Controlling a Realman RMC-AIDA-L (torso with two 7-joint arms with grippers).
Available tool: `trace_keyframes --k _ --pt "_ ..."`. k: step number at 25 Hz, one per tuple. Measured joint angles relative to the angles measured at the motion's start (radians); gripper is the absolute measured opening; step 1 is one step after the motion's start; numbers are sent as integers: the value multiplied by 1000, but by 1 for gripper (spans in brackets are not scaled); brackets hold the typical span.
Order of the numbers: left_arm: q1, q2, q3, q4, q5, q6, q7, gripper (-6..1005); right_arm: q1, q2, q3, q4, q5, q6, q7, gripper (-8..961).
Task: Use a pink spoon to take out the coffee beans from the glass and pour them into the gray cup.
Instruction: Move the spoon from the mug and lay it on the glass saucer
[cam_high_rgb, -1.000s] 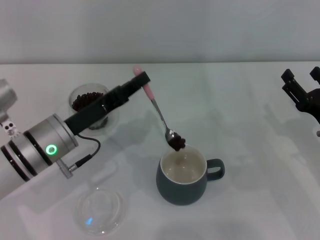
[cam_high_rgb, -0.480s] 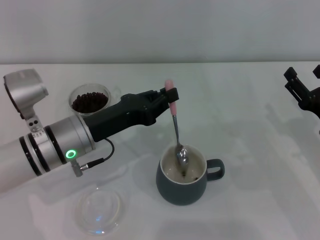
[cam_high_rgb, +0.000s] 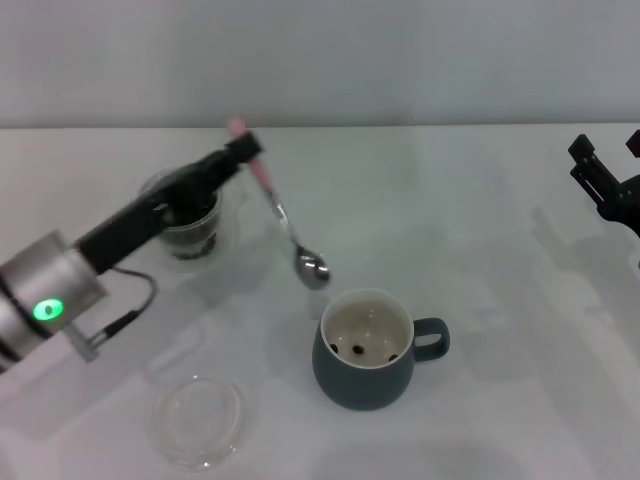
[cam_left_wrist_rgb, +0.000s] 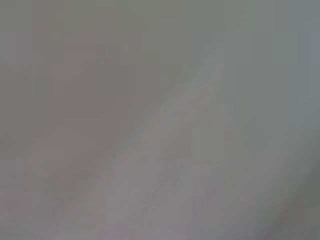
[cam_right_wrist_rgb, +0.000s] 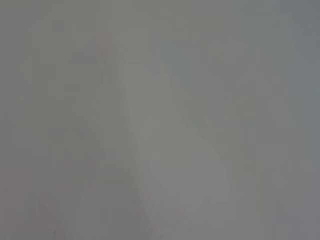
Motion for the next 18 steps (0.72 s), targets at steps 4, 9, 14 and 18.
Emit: trace_keyframes --k 4,9,14,18 --pt "91 5 0 31 -64 -43 -71 127 2 0 -3 0 0 0 0 868" --pt "269 16 0 88 -136 -86 -156 127 5 0 -5 0 0 -2 0 868" --pt "407 44 0 105 -141 -81 -175 127 1 -1 -5 -8 0 -23 0 868" --pt "461 50 6 104 -129 -53 -154 127 0 -2 -5 -14 0 -26 0 868"
